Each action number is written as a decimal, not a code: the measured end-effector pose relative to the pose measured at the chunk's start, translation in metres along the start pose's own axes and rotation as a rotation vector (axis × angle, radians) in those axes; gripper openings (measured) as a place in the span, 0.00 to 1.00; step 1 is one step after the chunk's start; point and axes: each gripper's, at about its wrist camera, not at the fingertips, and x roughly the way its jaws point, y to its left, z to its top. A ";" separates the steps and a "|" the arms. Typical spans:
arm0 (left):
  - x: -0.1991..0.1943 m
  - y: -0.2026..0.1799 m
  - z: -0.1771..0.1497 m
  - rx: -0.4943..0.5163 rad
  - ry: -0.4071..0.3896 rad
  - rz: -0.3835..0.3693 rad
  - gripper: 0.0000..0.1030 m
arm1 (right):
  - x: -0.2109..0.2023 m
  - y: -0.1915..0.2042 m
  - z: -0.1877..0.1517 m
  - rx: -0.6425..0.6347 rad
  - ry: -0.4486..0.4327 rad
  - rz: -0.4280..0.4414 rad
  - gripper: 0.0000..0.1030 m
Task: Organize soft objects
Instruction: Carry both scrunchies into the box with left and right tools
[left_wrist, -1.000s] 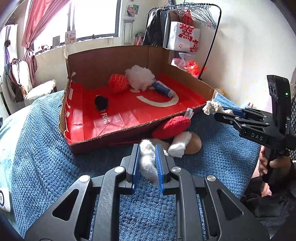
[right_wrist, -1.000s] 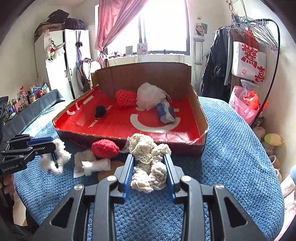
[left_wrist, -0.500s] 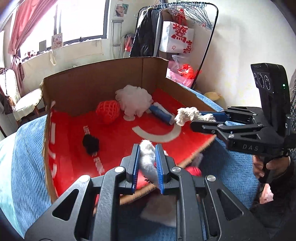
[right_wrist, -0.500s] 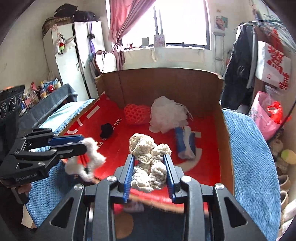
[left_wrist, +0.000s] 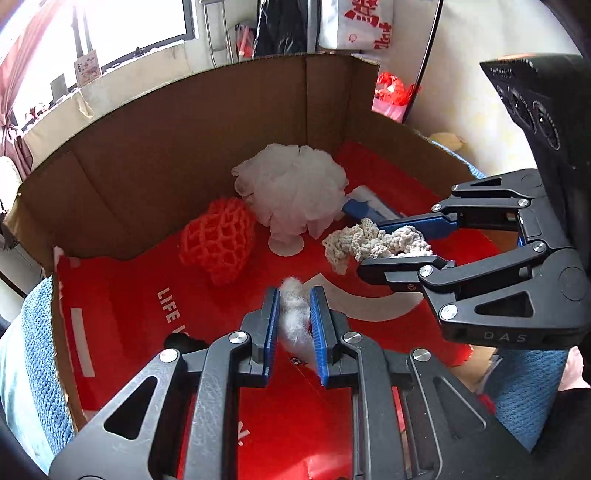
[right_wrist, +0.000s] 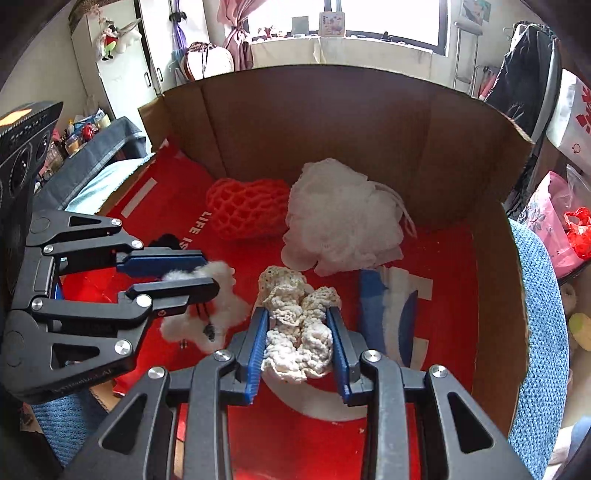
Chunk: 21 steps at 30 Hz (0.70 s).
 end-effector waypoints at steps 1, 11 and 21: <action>0.003 0.001 0.001 0.001 0.006 0.003 0.15 | 0.003 0.000 0.001 -0.004 0.011 -0.003 0.33; 0.019 0.011 -0.002 -0.014 0.040 0.001 0.16 | 0.026 0.000 0.003 -0.012 0.081 0.001 0.34; 0.022 0.011 0.000 -0.003 0.040 -0.002 0.16 | 0.038 0.003 0.008 -0.010 0.098 0.005 0.35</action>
